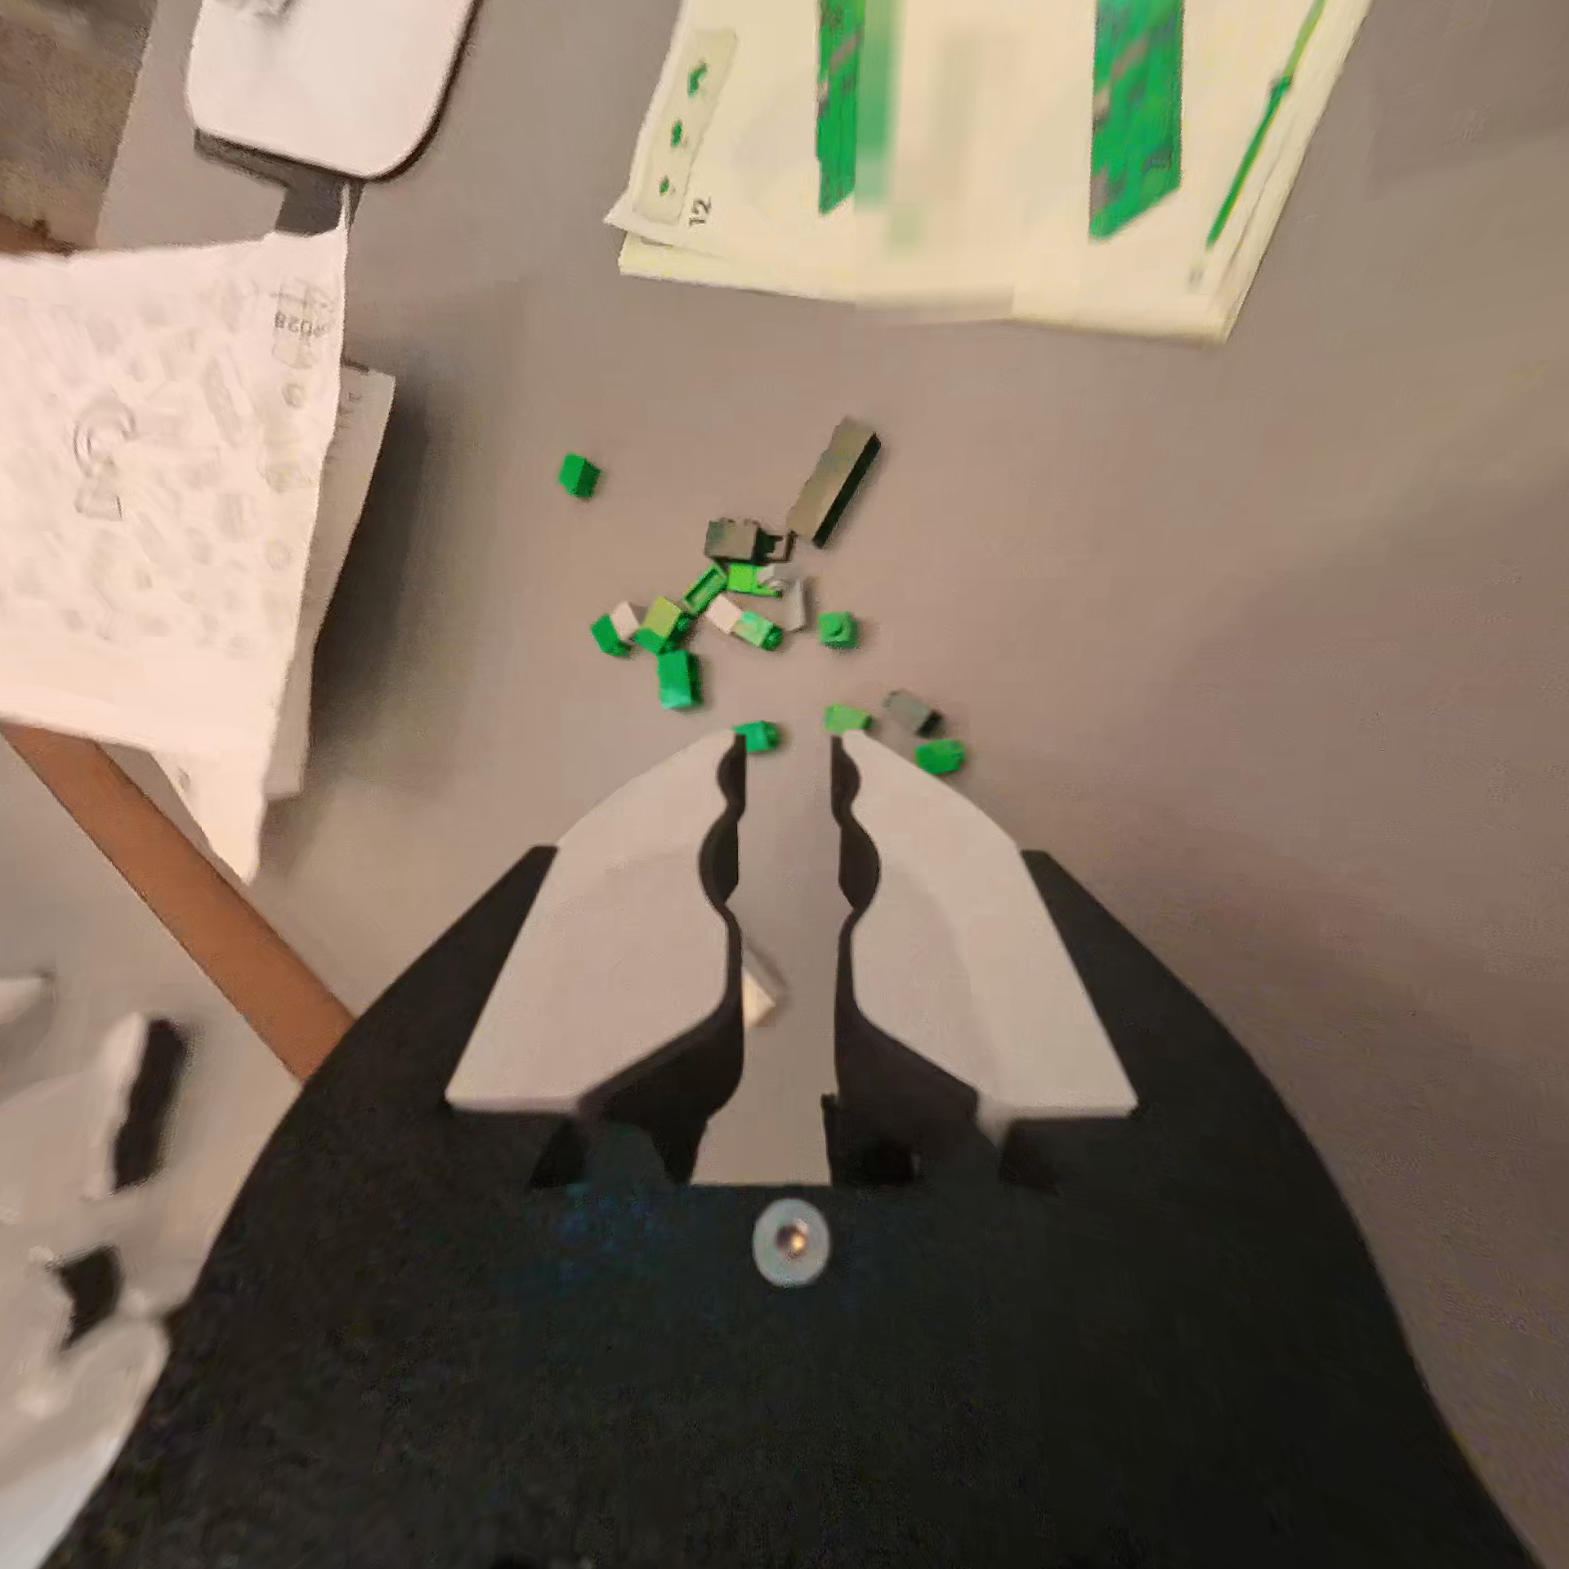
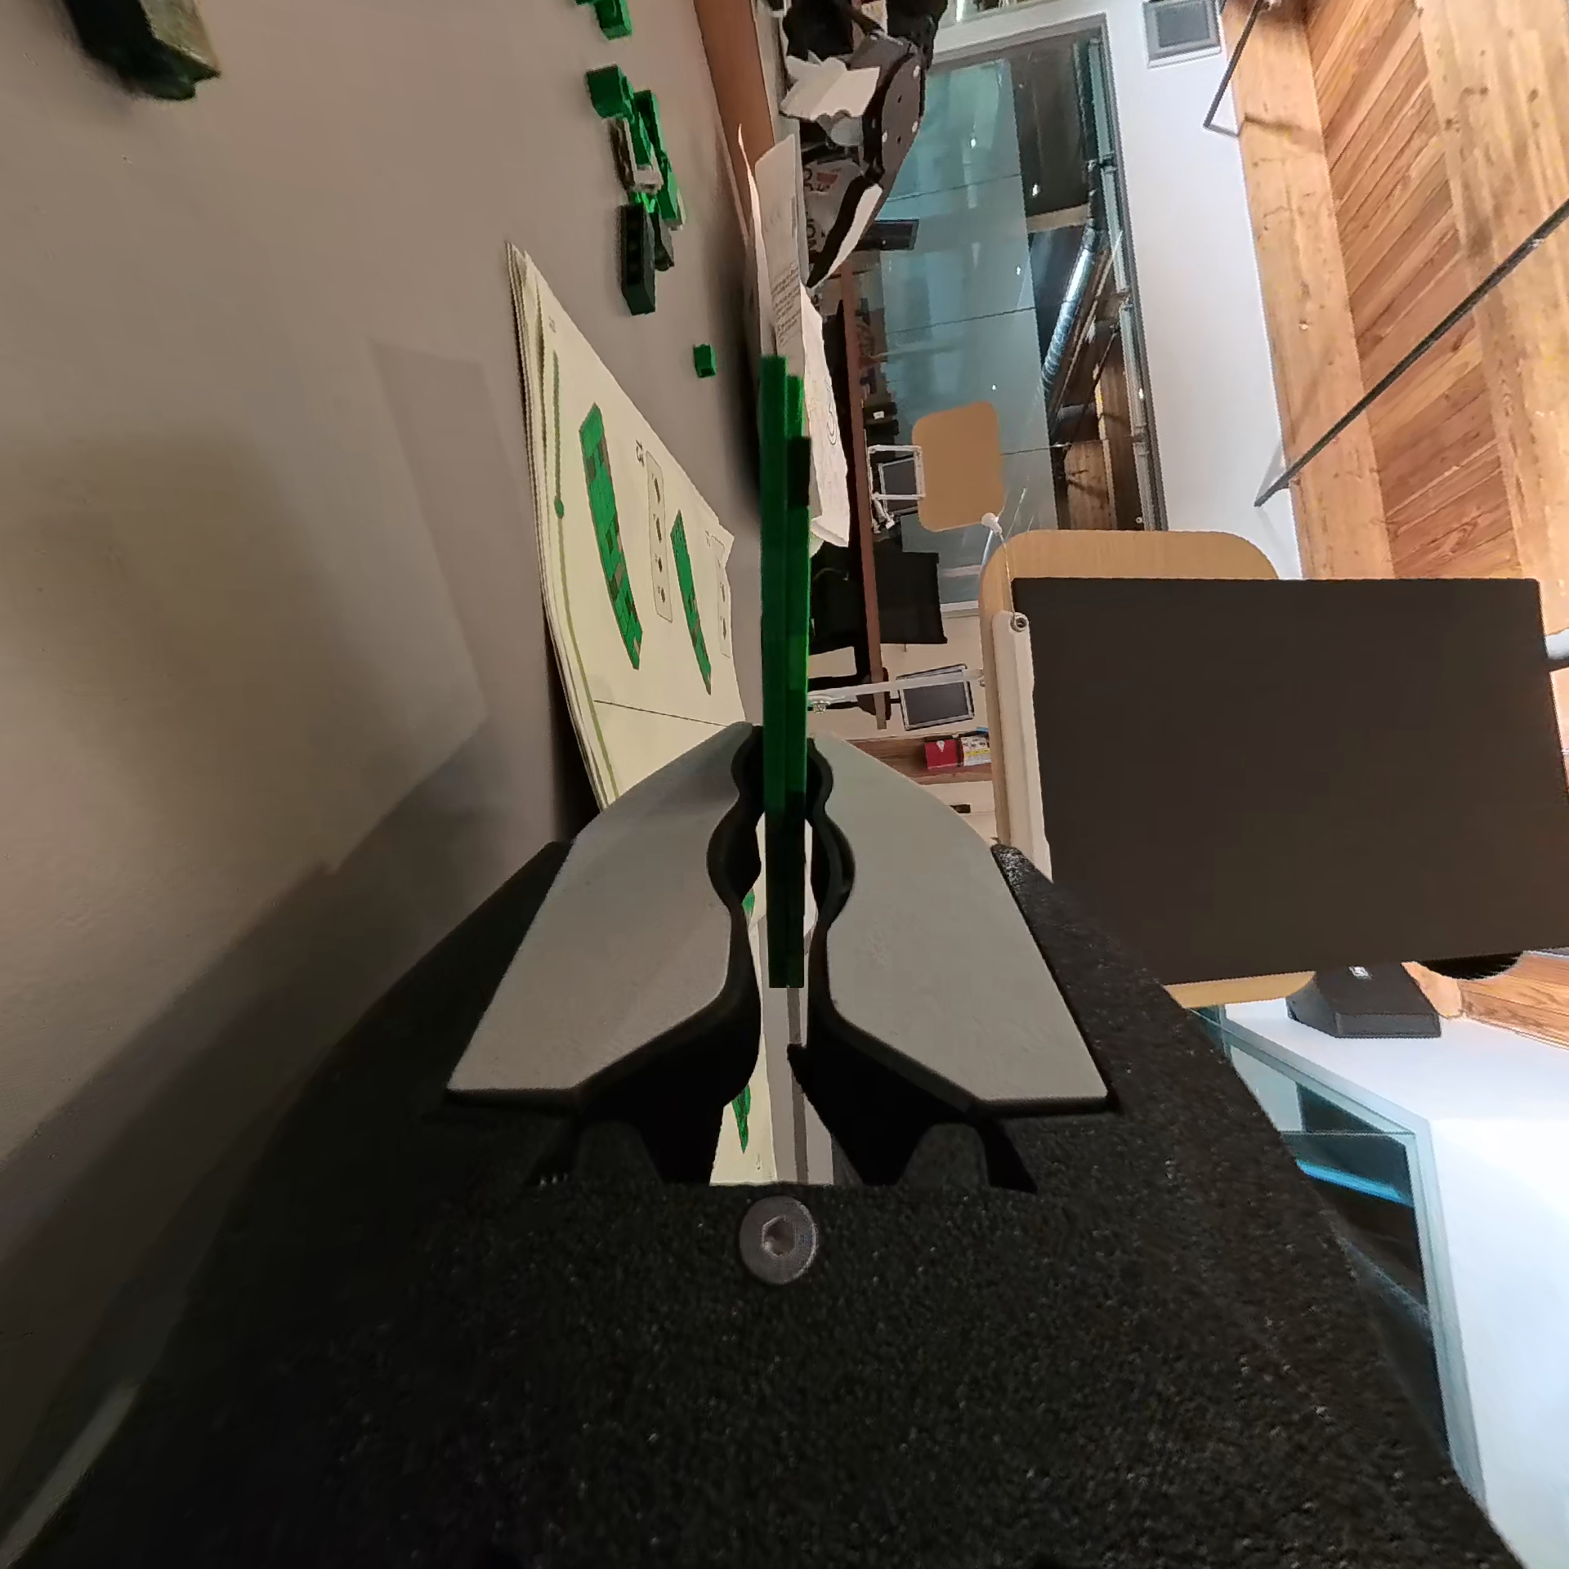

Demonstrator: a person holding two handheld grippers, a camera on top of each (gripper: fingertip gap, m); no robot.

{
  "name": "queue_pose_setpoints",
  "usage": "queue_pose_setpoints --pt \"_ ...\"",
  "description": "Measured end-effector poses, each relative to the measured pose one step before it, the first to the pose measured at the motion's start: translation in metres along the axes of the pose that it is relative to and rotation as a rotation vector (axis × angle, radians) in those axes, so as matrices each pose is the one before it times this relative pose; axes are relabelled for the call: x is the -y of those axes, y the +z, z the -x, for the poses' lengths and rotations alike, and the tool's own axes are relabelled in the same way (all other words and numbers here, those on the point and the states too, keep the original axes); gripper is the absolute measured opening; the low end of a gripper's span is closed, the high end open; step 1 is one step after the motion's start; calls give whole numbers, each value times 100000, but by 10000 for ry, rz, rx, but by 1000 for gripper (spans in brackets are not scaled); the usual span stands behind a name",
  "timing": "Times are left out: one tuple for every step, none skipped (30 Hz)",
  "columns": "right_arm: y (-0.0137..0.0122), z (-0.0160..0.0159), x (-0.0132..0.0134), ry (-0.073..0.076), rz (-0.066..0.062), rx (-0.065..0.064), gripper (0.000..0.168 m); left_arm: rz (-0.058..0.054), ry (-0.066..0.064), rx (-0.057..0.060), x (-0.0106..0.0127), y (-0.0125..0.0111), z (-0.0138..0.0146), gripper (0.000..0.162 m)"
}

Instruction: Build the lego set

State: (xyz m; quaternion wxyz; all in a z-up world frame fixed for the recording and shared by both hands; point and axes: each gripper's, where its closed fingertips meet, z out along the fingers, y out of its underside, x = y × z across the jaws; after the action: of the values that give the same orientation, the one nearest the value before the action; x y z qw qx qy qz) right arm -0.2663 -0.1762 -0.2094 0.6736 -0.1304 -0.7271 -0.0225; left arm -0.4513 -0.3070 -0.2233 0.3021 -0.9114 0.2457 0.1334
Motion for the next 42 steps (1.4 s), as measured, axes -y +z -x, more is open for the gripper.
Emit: queue_pose_setpoints --pt "15 36 -7 -5 8 24 7 129 657 -295 100 461 409 18" --pt "7 34 -9 -6 6 15 7 57 598 -463 190 476 194 18" --pt "4 10 11 5 -7 13 7 31 485 -548 194 464 114 18" --pt "0 24 -10 14 1 19 7 46 353 -617 163 452 31 18" --pt "7 16 -17 3 7 12 7 61 330 -574 161 389 87 18" --pt "-8 17 -13 1 1 13 7 105 369 -303 40 325 402 15" --pt "-2 17 1 14 -9 14 7 188 384 -157 -90 263 536 11" --pt "-4 -2 9 31 -11 13 7 238 344 -121 -150 267 499 8" --pt "6 8 8 32 -10 13 7 229 287 -65 -139 268 510 6" --pt "8 -13 25 21 -16 1 7 196 254 -99 -74 262 378 5" --pt "2 4 52 14 -25 8 7 137 209 -234 23 259 103 3" --pt "0 19 39 -4 -18 6 7 86 139 -378 119 224 -169 1" --pt "-17 -4 43 -7 -23 -4 7 127 80 -371 89 152 -251 1" --pt "2 22 36 17 -20 13 7 193 55 -244 -48 31 -172 1" --pt "6 16 -10 22 4 18 7 165 16 -177 -105 -94 -170 0" --pt "6 -1 -47 4 24 1 7 54 -82 -230 -58 -178 -318 0" --pt "-11 -13 -27 5 6 -3 7 -49 -175 -270 -36 -196 -425 0" --pt "-15 -7 30 20 -24 5 6 -54 -174 -231 -116 -174 -458 0" --pt "-17 0 27 23 -22 8 6 16 -86 -102 -245 -134 -377 0" --pt "2 -8 11 10 -6 3 6 80 -3 28 -339 -115 -296 0" --pt "12 21 3 1 -2 9 7 36 50 34 -238 -102 -349 0" --pt "19 40 0 5 2 22 7 -144 59 15 53 -133 -425 0" --pt "23 15 11 3 -5 11 7 -350 23 67 389 -166 -343 0" --pt "7 2 30 6 -14 4 7 -415 -29 137 490 -203 -173 0" --pt "8 21 48 20 -19 17 7 -308 -89 324 339 -171 229 0" --pt "13 43 41 21 -22 28 7 -127 -82 561 83 -127 696 0" --pt "0 25 28 6 -16 14 7 15 16 573 -102 -45 827 0" --pt "1 0 15 -2 -4 0 7 80 132 407 -153 57 640 0" --pt "-3 18 7 0 2 12 7 75 241 226 -71 134 400 0" --pt "-4 26 -11 -5 7 15 7 28 336 -37 93 204 29 0" --pt "-10 9 -22 -12 6 -1 7 -23 443 -174 229 219 -158 0" --pt "-6 -2 -12 -3 9 0 7 29 523 -125 203 233 -71 0" --pt "1 37 -27 9 15 25 7 240 460 -49 -83 257 111 0" --pt "20 54 -15 -3 15 38 7 347 352 -32 -282 253 207 0" --pt "11 49 -27 -22 19 21 7 225 260 -18 -193 257 247 0" --pt "4 32 -4 -15 9 17 7 40 164 -16 15 218 254 0" --pt "7 51 7 1 2 31 7 9 73 -91 35 207 166 0" --pt "2 40 -1 0 -1 23 7 79 35 -95 -74 208 179 0" --pt "9 34 -17 -1 6 21 7 99 45 -92 -127 224 171 0" --pt "10 32 -13 5 13 24 7 108 22 -181 -143 229 27 0" --pt "15 35 -22 1 11 22 7 94 -30 -218 -111 232 -23 0" --pt "9 29 -3 -4 3 18 6 39 -47 -208 -30 232 -31 0"
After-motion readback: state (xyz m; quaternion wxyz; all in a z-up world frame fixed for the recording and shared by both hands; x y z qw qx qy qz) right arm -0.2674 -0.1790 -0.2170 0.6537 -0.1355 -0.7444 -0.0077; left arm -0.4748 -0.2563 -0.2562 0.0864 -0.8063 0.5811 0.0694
